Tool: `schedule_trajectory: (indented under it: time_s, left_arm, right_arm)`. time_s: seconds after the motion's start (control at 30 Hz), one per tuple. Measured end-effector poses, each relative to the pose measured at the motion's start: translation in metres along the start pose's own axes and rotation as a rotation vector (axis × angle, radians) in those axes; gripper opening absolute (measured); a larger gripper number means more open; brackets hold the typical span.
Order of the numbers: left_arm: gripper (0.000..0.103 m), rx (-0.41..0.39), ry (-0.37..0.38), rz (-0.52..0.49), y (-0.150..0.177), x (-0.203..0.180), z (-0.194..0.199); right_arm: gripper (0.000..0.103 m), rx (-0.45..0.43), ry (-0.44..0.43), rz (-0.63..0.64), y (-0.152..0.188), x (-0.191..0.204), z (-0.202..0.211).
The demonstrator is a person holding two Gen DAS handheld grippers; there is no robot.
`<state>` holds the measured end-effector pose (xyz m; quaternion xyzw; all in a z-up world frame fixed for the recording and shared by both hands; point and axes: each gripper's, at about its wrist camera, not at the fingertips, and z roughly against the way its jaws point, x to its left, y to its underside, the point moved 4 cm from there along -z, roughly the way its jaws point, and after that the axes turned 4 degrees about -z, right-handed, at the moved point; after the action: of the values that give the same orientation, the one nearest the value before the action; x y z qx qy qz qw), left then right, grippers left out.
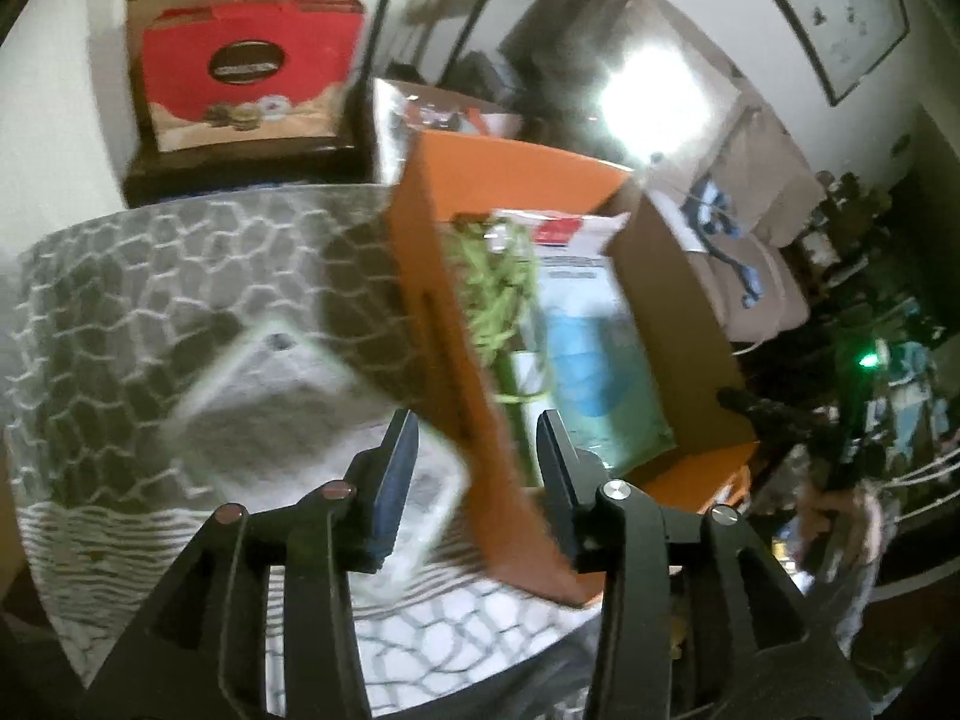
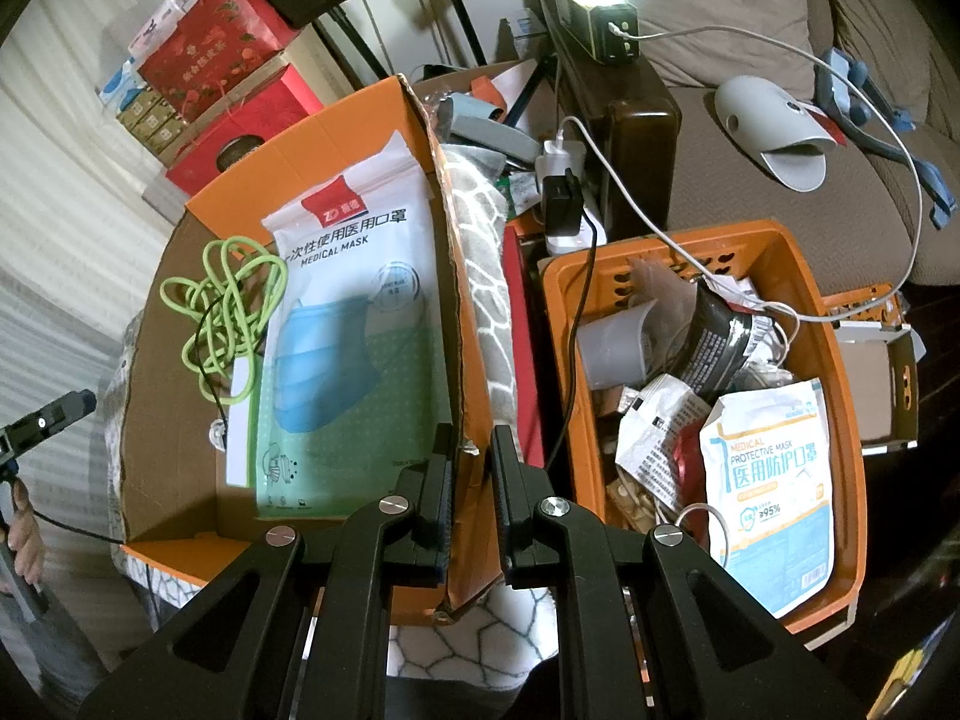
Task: Organize objects
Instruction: 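Open the left tool to drop the white plug into the box, then move the left tool to the pale-green packaged box on the blanket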
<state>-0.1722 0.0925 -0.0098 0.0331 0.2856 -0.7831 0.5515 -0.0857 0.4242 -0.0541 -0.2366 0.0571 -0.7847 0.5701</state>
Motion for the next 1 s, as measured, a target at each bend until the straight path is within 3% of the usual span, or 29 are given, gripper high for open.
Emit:
schedule_trajectory:
  time_s: [0.47,0.73,1.0]
  left_arm:
    - [0.041,0.012,-0.13,-0.009,0.041,0.063,0.03]
    - [0.041,0.124,-0.05,-0.006,0.076,0.065,0.015]
    - [0.041,0.176,-0.068,-0.008,0.088,0.063,-0.007]
  right_arm:
    - [0.011,0.001,0.001,0.0,0.0,-0.001,0.0]
    - [0.011,0.0,0.005,0.003,0.001,-0.001,0.0]
    - [0.011,0.005,0.012,0.003,0.003,-0.002,-0.002]
